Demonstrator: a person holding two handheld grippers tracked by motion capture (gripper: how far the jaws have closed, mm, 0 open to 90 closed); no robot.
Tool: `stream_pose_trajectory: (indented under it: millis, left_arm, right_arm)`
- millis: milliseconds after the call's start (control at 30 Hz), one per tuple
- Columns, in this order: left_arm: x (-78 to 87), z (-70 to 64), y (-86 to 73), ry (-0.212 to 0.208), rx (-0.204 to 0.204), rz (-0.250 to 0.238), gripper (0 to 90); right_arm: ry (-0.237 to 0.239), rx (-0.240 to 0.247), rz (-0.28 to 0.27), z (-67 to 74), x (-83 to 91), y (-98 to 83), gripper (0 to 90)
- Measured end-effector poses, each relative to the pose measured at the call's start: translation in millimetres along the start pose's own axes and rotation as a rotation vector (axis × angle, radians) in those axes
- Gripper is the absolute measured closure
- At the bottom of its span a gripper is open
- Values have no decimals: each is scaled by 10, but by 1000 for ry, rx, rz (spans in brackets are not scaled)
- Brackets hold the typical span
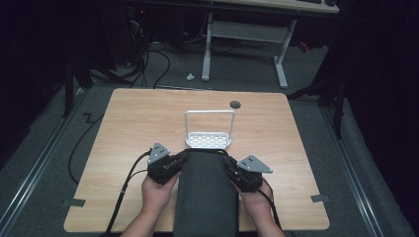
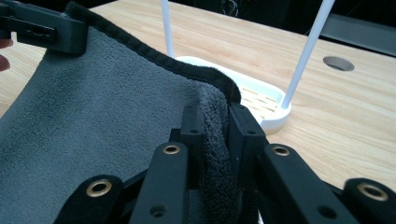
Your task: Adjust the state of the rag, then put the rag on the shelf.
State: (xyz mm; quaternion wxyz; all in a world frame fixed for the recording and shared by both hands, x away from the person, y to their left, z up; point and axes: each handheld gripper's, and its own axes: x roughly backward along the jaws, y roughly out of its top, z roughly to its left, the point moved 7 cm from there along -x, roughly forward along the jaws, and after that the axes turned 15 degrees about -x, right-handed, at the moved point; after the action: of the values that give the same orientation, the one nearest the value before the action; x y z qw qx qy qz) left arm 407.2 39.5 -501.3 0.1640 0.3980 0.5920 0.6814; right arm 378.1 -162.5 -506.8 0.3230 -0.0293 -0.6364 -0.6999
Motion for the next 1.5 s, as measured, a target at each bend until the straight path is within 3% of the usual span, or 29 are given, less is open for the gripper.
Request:
stream_pose_trajectory:
  millis: [467, 833, 933, 1133, 1500]
  left_arm:
    - [198, -25, 397, 39, -71, -77, 833]
    - [302, 41, 748, 66, -90, -161, 835]
    - [398, 73, 870, 82, -107, -196, 836]
    - [494, 102, 1052, 92, -103, -249, 837]
    - [636, 158, 1454, 131, -152, -329, 841]
  right_arm:
    - [22, 8, -90, 119, 170, 283, 783]
    - [37, 30, -177, 209, 279, 664, 784]
    - [34, 37, -214, 235, 342, 809, 784]
    - [40, 48, -258, 300, 393, 993, 784]
    - [55, 64, -355, 402, 513, 1451, 785]
